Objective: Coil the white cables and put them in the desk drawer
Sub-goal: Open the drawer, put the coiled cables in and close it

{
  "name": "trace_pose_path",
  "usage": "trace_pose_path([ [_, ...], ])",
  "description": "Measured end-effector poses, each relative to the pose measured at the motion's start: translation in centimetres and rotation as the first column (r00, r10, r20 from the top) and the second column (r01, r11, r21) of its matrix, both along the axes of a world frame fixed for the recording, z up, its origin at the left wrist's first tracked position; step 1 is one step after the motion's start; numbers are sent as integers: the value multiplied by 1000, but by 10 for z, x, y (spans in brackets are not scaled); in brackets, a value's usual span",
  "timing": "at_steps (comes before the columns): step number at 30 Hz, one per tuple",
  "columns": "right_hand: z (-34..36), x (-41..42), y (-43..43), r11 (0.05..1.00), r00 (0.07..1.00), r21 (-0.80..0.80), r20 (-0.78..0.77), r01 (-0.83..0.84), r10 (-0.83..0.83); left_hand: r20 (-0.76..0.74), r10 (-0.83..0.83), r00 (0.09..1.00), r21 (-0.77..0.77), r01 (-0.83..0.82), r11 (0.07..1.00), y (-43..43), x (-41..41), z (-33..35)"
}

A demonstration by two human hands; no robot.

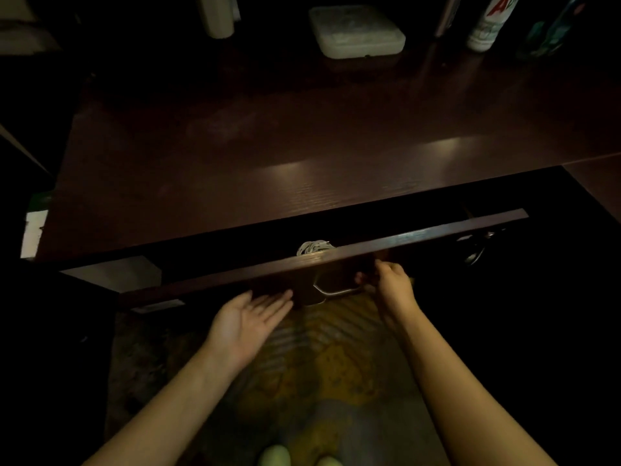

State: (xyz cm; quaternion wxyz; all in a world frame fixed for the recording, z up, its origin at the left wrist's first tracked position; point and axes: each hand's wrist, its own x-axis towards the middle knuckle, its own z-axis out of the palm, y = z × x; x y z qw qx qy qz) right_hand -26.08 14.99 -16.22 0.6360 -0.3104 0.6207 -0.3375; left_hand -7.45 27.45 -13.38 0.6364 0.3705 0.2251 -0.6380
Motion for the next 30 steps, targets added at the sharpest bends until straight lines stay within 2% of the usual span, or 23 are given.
trace_pose_path([
  [3, 9, 4, -19, 994, 989, 92, 128, 61, -72, -123, 88, 989, -49, -95, 994, -15, 7, 7],
  [6, 19, 1, -41, 977, 968, 196, 220, 78, -122, -132, 76, 988, -106, -91, 990, -24, 14, 11],
  [10, 28, -12, -63, 934, 852, 333, 443, 133, -279, -127, 65, 990, -162, -85, 983, -34, 23, 3],
  [14, 28, -12, -72, 945, 737, 310, 614, 104, -282, -33, 17, 999, -210, -24, 977, -44, 26, -9],
  [19, 27, -1, -76, 944, 660, 302, 683, 136, -313, 54, -27, 998, -210, 38, 977, -54, 34, -15],
  [26, 38, 4, -73, 945, 700, 292, 644, 150, -310, 111, -79, 991, -174, 97, 980, -62, 35, -14],
  [27, 43, 8, -69, 947, 728, 285, 616, 150, -301, 163, -105, 981, -141, 128, 982, -60, 33, -10],
  [29, 54, 20, -61, 959, 853, 271, 479, 81, -207, 284, -264, 922, 5, 274, 962, -60, 30, -4],
  [30, 60, 24, -54, 968, 929, 251, 357, 5, -97, 377, -406, 833, 126, 388, 913, -59, 26, 3],
])
